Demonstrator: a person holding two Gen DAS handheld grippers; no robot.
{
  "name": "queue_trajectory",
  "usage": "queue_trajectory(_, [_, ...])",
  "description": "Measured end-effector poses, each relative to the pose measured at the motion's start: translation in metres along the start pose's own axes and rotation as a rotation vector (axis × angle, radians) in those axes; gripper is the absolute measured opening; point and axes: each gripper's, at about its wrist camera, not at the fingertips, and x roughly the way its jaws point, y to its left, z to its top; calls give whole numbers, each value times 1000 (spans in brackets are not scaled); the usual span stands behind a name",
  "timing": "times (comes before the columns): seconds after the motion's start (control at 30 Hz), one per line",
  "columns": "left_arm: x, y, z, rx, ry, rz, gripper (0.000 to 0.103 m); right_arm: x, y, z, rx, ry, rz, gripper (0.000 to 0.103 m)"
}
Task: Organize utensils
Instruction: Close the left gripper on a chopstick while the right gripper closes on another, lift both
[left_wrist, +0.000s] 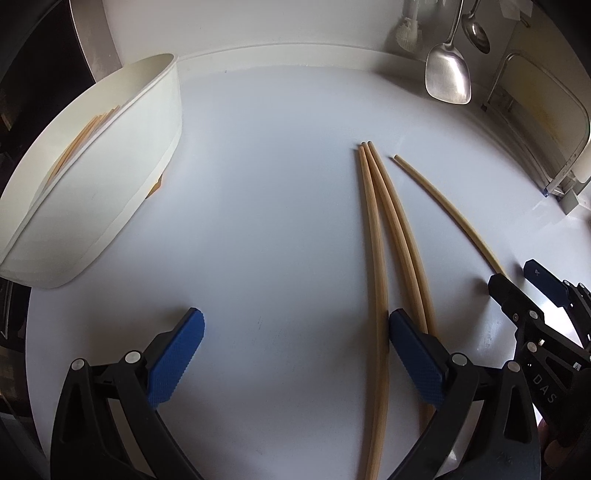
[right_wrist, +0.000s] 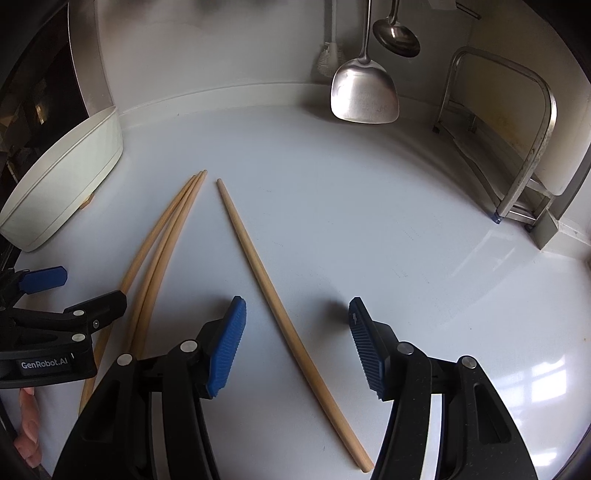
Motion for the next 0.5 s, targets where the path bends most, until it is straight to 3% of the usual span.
queue_trajectory(0.07, [0, 0, 0, 1, -3, 0, 98, 1, 1, 2, -9, 2, 9, 52])
queue_trajectory(0.2, [-2, -2, -1, 9, -7, -8, 94, 1, 7, 3, -41, 2, 27, 33])
queue_trajectory(0.33, [-10, -9, -2, 52, -33, -32, 65, 1, 16, 3, -71, -1, 37, 12])
queue_trajectory(0.5, [-16, -9, -6, 58, -47, -41, 28, 0, 26, 2, -113, -1, 32, 6])
